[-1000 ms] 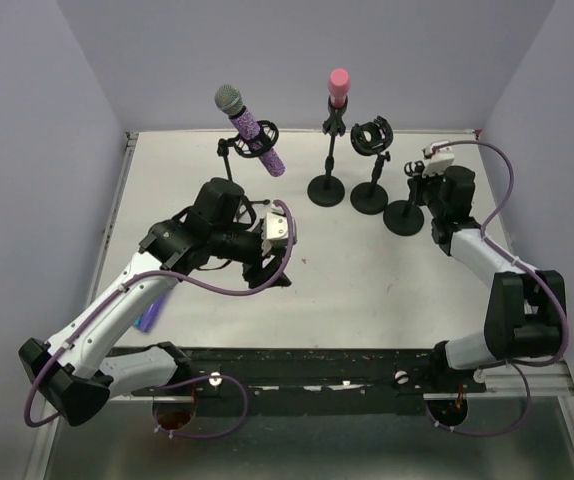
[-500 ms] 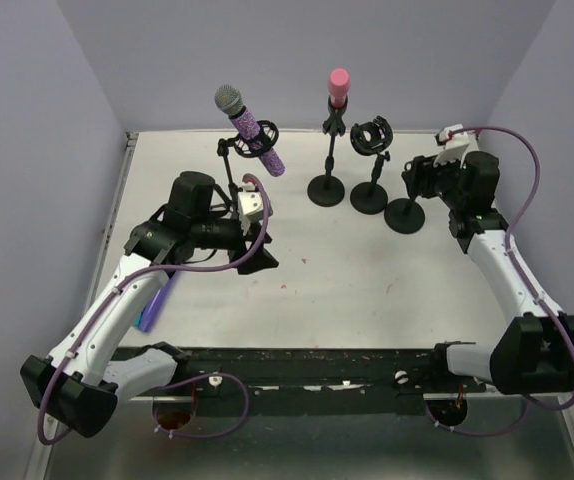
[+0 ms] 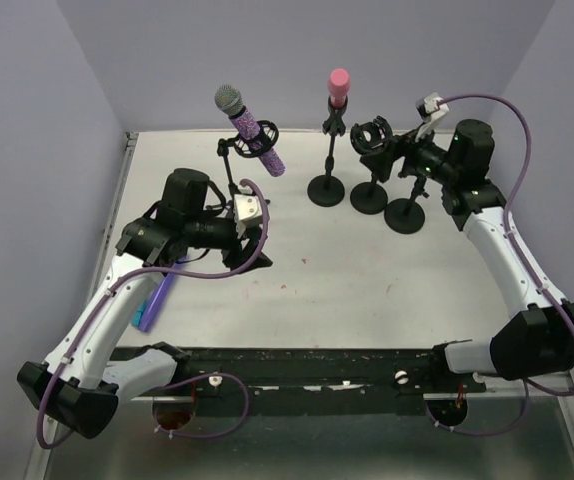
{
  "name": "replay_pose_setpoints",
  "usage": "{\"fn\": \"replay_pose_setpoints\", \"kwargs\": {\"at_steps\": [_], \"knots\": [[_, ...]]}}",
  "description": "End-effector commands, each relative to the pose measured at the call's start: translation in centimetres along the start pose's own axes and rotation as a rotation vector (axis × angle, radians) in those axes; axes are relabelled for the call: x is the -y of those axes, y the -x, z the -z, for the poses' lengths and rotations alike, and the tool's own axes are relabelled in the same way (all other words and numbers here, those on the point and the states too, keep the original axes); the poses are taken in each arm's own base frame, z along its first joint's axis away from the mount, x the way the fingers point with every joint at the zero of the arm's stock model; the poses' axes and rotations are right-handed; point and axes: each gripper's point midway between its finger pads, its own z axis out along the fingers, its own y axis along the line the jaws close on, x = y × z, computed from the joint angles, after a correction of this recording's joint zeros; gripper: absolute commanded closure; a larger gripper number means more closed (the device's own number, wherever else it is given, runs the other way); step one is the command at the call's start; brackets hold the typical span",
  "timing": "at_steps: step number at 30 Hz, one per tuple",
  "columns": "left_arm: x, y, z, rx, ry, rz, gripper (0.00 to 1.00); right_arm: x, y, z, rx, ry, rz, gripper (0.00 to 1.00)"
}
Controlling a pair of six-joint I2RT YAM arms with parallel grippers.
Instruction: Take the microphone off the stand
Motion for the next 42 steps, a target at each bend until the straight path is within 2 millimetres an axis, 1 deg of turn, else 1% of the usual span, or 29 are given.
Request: {"fn": "replay_pose_setpoints", "kwargs": {"at_steps": [1, 2, 5, 6, 9, 12, 16, 20, 21, 25, 31, 33, 35, 38, 40, 42], "knots": [[-0.7, 0.8, 0.3, 0.006, 0.018, -0.042, 0.32, -3.9, 3.4, -2.7, 0.093, 0.087, 0.011, 0.00], [-0.8, 1.0, 0.4, 0.008, 0.021, -0.040, 0.32, -4.3, 3.9, -3.3, 0.114, 0.068, 0.010, 0.00], [-0.8, 1.4, 0.7, 0.014, 0.028, -0.040, 0.32, -4.2, 5.5, -4.4, 0.204, -0.036, -0.017, 0.00], [-0.7, 1.4, 0.7, 0.016, 0.029, -0.039, 0.32, -4.3, 5.6, -4.8, 0.222, -0.069, -0.024, 0.00], [-0.5, 1.5, 0.8, 0.021, 0.026, -0.039, 0.32, -6.1, 5.6, -6.5, 0.255, -0.112, 0.016, 0.00], [-0.7, 1.8, 1.0, 0.021, 0.036, -0.041, 0.32, -6.6, 5.4, -8.0, 0.262, -0.169, 0.004, 0.00], [-0.7, 2.1, 1.1, 0.035, 0.044, -0.054, 0.32, -5.3, 4.6, -9.7, 0.254, -0.302, -0.030, 0.00], [-0.9, 1.9, 1.2, 0.051, 0.050, -0.025, 0.32, -3.5, 4.7, -10.5, 0.288, -0.425, -0.093, 0.00], [-0.9, 1.9, 1.3, 0.054, 0.050, -0.021, 0.32, -3.5, 4.8, -10.7, 0.290, -0.431, -0.092, 0.00], [-0.7, 2.1, 1.3, 0.075, 0.039, -0.009, 0.32, -3.1, 4.0, -11.6, 0.277, -0.460, -0.101, 0.01], [-1.1, 2.4, 1.2, 0.099, 0.041, 0.014, 0.32, -2.4, 2.4, -12.5, 0.252, -0.504, -0.097, 0.07], [-1.1, 2.4, 1.3, 0.103, 0.042, 0.019, 0.32, -2.2, 1.8, -12.7, 0.240, -0.515, -0.095, 0.11], [-1.1, 2.4, 1.3, 0.107, 0.043, 0.022, 0.32, -2.0, 1.1, -12.9, 0.228, -0.521, -0.087, 0.17], [-0.8, 2.1, 1.3, 0.106, 0.039, 0.026, 0.32, -2.2, 0.8, -13.1, 0.224, -0.504, -0.074, 0.26], [-0.7, 2.0, 1.3, 0.106, 0.039, 0.029, 0.32, -2.7, 0.7, -13.1, 0.219, -0.474, -0.058, 0.30], [-0.6, 1.9, 1.4, 0.108, 0.038, 0.028, 0.32, -3.0, 0.5, -13.1, 0.202, -0.455, -0.037, 0.38]]}}
